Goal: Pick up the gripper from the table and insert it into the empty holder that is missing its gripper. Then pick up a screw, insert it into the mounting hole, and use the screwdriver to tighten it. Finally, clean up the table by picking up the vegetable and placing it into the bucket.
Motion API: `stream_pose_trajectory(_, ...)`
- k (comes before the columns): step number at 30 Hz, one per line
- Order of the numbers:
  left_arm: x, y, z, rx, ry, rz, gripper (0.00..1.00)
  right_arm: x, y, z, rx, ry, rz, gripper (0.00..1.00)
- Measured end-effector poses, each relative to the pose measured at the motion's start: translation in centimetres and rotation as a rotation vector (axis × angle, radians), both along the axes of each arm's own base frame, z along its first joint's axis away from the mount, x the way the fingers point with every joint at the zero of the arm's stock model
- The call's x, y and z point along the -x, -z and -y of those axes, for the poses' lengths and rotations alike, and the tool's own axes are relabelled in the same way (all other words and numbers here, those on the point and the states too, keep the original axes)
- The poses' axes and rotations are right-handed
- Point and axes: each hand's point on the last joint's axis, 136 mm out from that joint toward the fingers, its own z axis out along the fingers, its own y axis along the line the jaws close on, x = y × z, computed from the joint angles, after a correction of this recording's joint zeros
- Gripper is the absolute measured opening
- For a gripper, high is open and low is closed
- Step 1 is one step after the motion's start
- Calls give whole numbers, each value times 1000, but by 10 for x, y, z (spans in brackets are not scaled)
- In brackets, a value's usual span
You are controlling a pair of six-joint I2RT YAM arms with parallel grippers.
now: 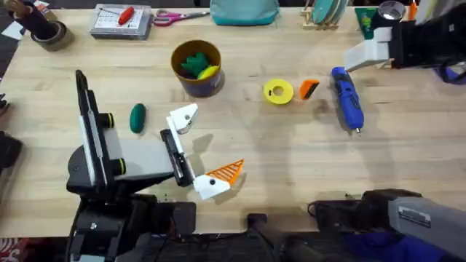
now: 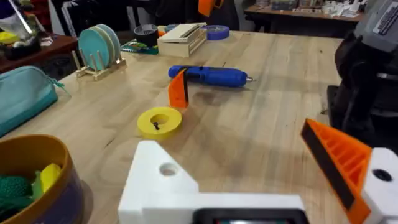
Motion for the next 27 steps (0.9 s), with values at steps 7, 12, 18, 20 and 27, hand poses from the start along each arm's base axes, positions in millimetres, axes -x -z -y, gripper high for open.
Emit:
stream_pose_trajectory(7,-3,0,-1,24,-21,-57,986,0,0,0,0,0,0,995)
stream_pose_trajectory(12,-5,0,-2,35,-35,-81,986,0,0,0,0,0,0,995)
stream_pose_trajectory(18,-6,0,-3,39,-42,-90,985,0,0,0,0,0,0,995)
stream_pose_trajectory(20,-6,0,-3,40,-42,-91,985,0,0,0,0,0,0,995)
stream_pose_trajectory(27,-6,0,-3,41,-42,-94,986,0,0,0,0,0,0,995)
